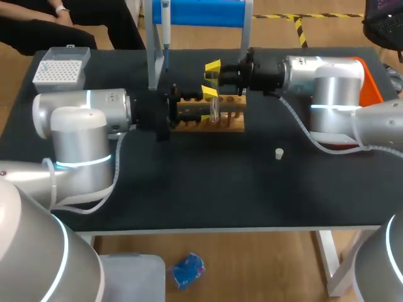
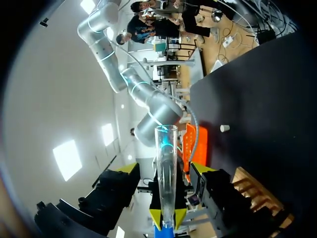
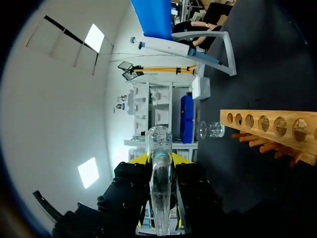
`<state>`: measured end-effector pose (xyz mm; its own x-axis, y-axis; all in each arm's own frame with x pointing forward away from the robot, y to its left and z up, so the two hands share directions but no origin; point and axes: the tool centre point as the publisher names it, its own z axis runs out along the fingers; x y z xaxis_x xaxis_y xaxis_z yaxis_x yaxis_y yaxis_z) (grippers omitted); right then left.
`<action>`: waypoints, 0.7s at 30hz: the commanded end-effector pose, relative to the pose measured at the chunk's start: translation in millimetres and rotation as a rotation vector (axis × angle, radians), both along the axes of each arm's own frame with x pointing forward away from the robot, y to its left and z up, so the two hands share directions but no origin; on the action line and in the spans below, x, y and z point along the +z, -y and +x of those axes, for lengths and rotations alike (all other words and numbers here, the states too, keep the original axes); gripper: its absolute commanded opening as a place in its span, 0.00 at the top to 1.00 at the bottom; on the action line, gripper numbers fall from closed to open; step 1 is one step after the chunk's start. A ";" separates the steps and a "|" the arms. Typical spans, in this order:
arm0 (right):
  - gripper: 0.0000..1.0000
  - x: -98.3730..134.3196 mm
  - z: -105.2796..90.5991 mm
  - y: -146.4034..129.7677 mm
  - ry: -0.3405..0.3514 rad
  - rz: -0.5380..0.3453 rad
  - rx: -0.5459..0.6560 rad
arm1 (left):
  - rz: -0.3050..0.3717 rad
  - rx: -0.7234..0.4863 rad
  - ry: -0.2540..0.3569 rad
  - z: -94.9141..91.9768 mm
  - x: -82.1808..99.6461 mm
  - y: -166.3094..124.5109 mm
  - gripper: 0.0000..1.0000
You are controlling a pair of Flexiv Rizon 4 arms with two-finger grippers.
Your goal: Invert the test tube, pick up the pipette, mount the tip to pipette, aspirate from beaker and dispense into the tube, eject the tip, return the pipette, and cap with the stopper.
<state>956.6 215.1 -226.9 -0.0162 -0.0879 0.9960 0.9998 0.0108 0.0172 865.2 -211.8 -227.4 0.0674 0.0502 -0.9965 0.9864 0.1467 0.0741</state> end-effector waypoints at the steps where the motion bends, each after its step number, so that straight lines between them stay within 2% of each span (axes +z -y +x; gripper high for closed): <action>1: 1.00 -0.2 0.5 -0.3 -0.001 -0.001 0.002 | 0.001 -0.007 0.002 2.9 -2.5 3.3 0.42; 15: 1.00 -1.3 -1.1 -1.1 0.004 -0.012 0.006 | 0.012 -0.019 0.002 4.4 -5.2 7.4 0.62; 19: 1.00 -1.4 -0.9 -0.6 0.002 -0.014 0.007 | 0.022 -0.022 0.000 5.1 -7.0 6.3 0.83; 20: 1.00 -1.5 -0.8 -0.6 0.002 -0.013 0.007 | 0.027 -0.024 0.000 5.2 -7.7 6.1 1.00; 21: 1.00 -1.4 -0.9 -0.6 0.001 -0.012 0.007 | 0.032 -0.028 -0.010 5.3 -8.9 5.9 1.00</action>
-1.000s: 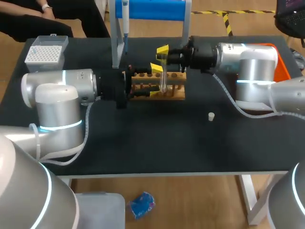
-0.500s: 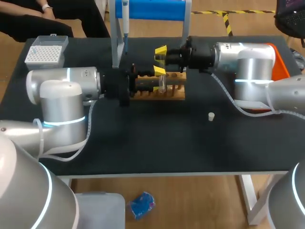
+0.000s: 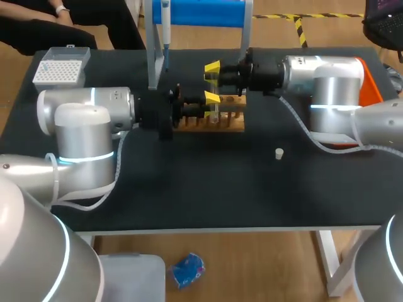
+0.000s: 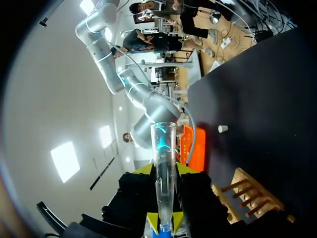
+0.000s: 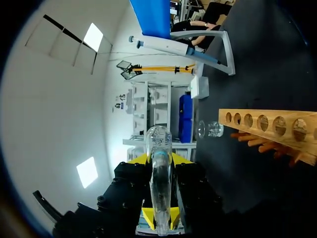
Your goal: Invert the test tube, pick up the pipette, mount the tip to pipette, aspirate from beaker and dispense into the tube, eject the tip, return the pipette, and cap with the stopper.
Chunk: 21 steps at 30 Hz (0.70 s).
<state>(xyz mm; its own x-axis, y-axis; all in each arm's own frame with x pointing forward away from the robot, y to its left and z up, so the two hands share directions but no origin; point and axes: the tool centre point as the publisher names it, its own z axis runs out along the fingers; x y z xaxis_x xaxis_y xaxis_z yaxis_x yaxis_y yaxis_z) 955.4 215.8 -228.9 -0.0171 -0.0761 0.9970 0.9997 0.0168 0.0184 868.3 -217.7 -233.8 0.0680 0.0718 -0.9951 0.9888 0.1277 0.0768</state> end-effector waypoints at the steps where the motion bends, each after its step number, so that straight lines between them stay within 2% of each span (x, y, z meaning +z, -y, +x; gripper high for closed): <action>1: 1.00 0.7 -0.2 0.0 0.000 0.000 0.001 | 0.004 -0.009 -0.012 2.0 -3.2 -0.1 1.00; 6: 1.00 0.7 -0.4 -0.1 -0.003 -0.001 0.002 | 0.003 -0.009 -0.016 1.5 -4.0 -1.2 1.00; 7: 0.96 1.0 -0.5 0.3 -0.014 0.003 0.004 | 0.002 -0.010 -0.016 1.1 -3.2 -1.6 1.00; 8: 0.00 1.4 -0.6 0.8 -0.012 0.003 0.003 | 0.000 -0.010 -0.016 0.9 -2.5 -2.0 1.00; 11: 0.00 3.2 -0.4 5.5 0.015 -0.001 -0.016 | -0.022 -0.019 -0.033 -0.3 1.7 -4.4 1.00; 16: 0.00 10.5 2.6 22.8 0.137 -0.029 -0.068 | -0.051 -0.001 -0.069 -1.4 12.5 -15.3 1.00; 19: 0.00 13.8 3.5 36.2 0.259 -0.075 -0.081 | -0.052 0.041 -0.094 0.2 20.8 -23.1 1.00; 21: 0.00 15.9 3.9 46.5 0.393 -0.114 -0.078 | -0.051 0.055 -0.137 2.2 26.3 -28.5 1.00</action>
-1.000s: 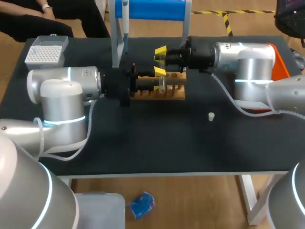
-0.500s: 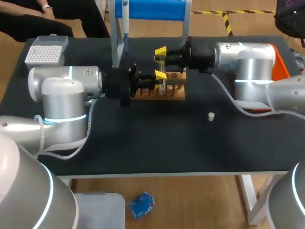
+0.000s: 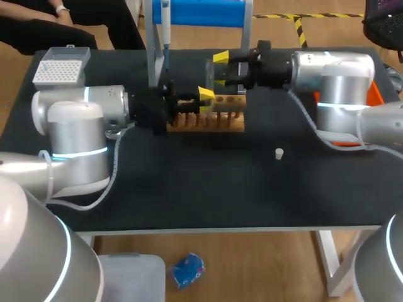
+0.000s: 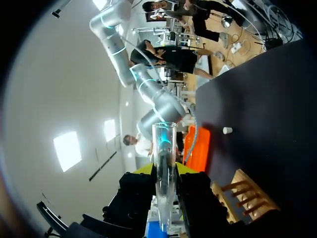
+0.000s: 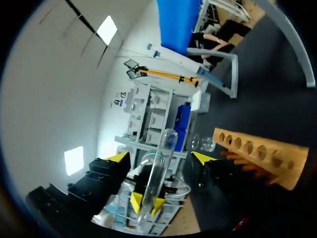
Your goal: Invert the test tube, pick up the pipette, mount the tip to pipette, aspirate from beaker and dispense into the tube, eject the tip, return the pipette, and cap with the stopper.
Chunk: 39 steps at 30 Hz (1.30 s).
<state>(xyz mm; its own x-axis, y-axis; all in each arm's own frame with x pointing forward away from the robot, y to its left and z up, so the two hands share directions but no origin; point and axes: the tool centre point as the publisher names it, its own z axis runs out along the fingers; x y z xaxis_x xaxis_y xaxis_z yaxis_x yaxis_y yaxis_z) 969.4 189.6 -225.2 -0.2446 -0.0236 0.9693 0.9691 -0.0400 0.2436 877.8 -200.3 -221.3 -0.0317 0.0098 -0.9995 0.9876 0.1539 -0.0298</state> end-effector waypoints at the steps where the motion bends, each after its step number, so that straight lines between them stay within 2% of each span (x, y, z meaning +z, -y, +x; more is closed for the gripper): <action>1: 0.00 13.7 -11.2 25.4 0.223 -0.081 -0.009 | -0.004 0.030 -0.057 -7.0 17.0 -13.5 1.00; 2: 0.00 16.2 -12.8 30.1 0.302 -0.078 0.004 | -0.013 0.033 -0.082 -6.4 20.1 -15.8 1.00; 4: 0.00 23.1 -14.6 36.7 0.380 -0.051 0.030 | 0.025 0.022 -0.091 -4.5 24.1 -19.6 1.00; 18: 0.00 23.1 -14.6 36.7 0.380 -0.051 0.030 | 0.025 0.022 -0.091 -4.5 24.1 -19.6 1.00; 19: 0.00 23.1 -14.6 36.7 0.380 -0.051 0.030 | 0.024 0.027 -0.176 -4.0 24.4 -19.3 1.00; 20: 0.00 23.6 -14.4 39.8 0.450 -0.109 0.039 | 0.011 -0.021 -0.207 -1.2 24.9 -19.4 1.00; 22: 0.00 25.0 -16.7 45.9 0.568 -0.174 0.060 | -0.030 0.049 -0.368 4.1 31.7 -19.6 1.00; 23: 0.00 25.9 -17.6 50.3 0.655 -0.260 0.052 | -0.014 0.038 -0.372 3.7 35.4 -18.0 1.00; 24: 0.00 25.2 -19.4 54.1 0.742 -0.366 0.052 | 0.008 0.064 -0.430 2.4 40.6 -16.0 1.00; 25: 0.00 25.0 -21.8 58.8 0.783 -0.389 0.064 | 0.000 0.062 -0.489 3.2 43.7 -15.1 1.00; 26: 0.00 25.9 -24.4 63.4 0.856 -0.425 0.067 | -0.012 0.052 -0.490 3.0 48.2 -13.7 1.00; 27: 0.00 25.9 -27.4 66.9 0.943 -0.470 0.092 | -0.015 0.085 -0.572 3.3 52.8 -13.2 1.00; 28: 0.00 24.8 -32.4 70.0 1.044 -0.508 0.138 | -0.006 0.089 -0.682 5.4 54.1 -13.9 1.00; 29: 0.00 22.3 -34.1 74.4 1.096 -0.570 0.125 | -0.053 0.072 -0.725 6.4 54.3 -13.9 1.00; 30: 0.00 22.3 -34.1 74.4 1.096 -0.570 0.125 | -0.042 0.109 -0.753 7.1 57.6 -13.9 1.00; 39: 0.00 22.3 -34.1 74.4 1.096 -0.570 0.125 | -0.042 0.109 -0.753 7.1 57.6 -13.9 1.00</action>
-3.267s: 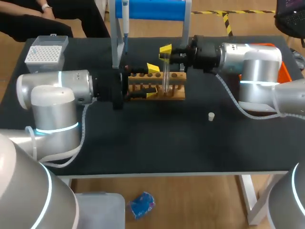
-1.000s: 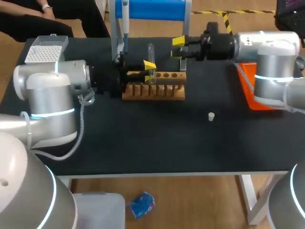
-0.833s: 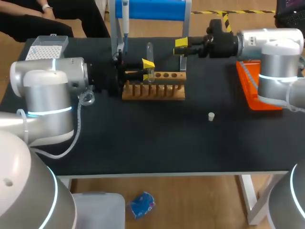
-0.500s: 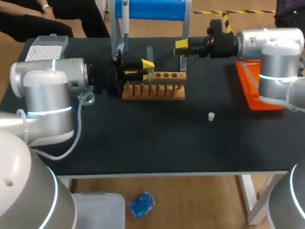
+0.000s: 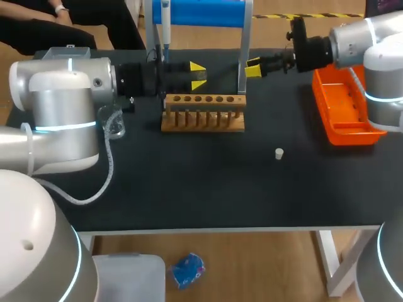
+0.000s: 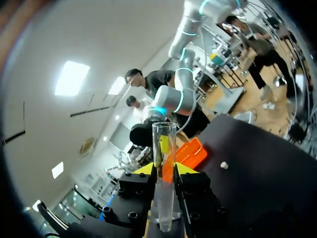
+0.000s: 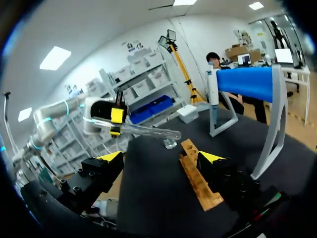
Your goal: Invert the test tube, pick up the pipette, mount the tip to pipette, aspirate from beaker and dispense into the tube, eject the tip, return the pipette, and cap with the stopper.
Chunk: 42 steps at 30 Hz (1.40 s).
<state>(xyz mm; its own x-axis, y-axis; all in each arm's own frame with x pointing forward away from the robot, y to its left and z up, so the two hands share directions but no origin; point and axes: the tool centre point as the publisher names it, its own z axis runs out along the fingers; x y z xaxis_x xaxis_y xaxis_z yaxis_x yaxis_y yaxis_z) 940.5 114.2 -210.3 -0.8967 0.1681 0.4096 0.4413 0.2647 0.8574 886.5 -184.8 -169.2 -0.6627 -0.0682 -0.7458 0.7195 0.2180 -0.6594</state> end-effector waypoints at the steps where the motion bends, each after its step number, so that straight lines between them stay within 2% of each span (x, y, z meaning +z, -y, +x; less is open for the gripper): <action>1: 0.00 7.3 -5.3 -1.0 0.252 -0.185 -0.035 | 0.009 0.013 -0.058 -1.6 5.5 1.5 1.00; 5: 0.00 7.3 -5.3 -1.0 0.252 -0.185 -0.035 | 0.009 0.013 -0.058 -1.6 5.5 1.5 1.00; 6: 0.00 6.2 -6.9 -1.2 0.323 -0.248 -0.009 | -0.008 0.021 -0.144 0.2 6.3 2.3 1.00; 7: 0.00 4.1 -9.8 -0.8 0.370 -0.286 0.025 | -0.065 0.001 -0.153 2.1 6.2 2.7 1.00; 8: 0.00 1.5 -12.2 1.4 0.393 -0.284 0.068 | -0.072 0.019 -0.220 4.8 7.4 3.0 1.00; 9: 0.00 -0.9 -14.7 4.3 0.415 -0.283 0.101 | -0.051 0.031 -0.299 9.0 4.9 3.5 1.00; 10: 0.00 -3.9 -17.5 7.3 0.447 -0.301 0.135 | -0.102 0.029 -0.312 12.0 4.4 4.4 1.00; 11: 0.00 -8.4 -19.1 10.8 0.470 -0.328 0.165 | -0.114 0.032 -0.390 15.5 4.8 5.3 1.00; 13: 0.00 -15.1 -21.8 18.6 0.544 -0.332 0.216 | -0.164 0.022 -0.458 22.4 5.5 7.5 1.00; 14: 0.00 -17.3 -24.3 23.1 0.572 -0.307 0.259 | -0.122 0.036 -0.536 27.0 4.3 8.5 1.00; 16: 0.00 -17.3 -24.3 23.1 0.572 -0.307 0.259 | -0.115 0.063 -0.637 36.7 -2.1 11.3 1.00; 31: 0.00 -17.3 -24.3 23.1 0.572 -0.307 0.259 | -0.115 0.063 -0.637 36.7 -2.1 11.3 1.00; 32: 0.00 -19.9 -22.4 26.7 0.567 -0.321 0.259 | -0.135 0.061 -0.646 41.2 -1.5 11.0 1.00; 34: 0.00 -23.7 -20.3 35.1 0.549 -0.297 0.252 | -0.123 0.069 -0.646 51.1 -1.3 13.5 1.00; 36: 0.00 -30.0 -17.3 42.5 0.533 -0.315 0.249 | -0.133 0.059 -0.658 60.6 -3.2 17.6 1.00; 41: 0.00 -46.9 -10.5 56.8 0.483 -0.277 0.259 | -0.106 0.043 -0.686 82.4 -10.3 27.0 1.00; 42: 0.00 -50.6 -9.3 58.0 0.476 -0.293 0.262 | -0.107 0.039 -0.691 85.7 -11.5 28.2 1.00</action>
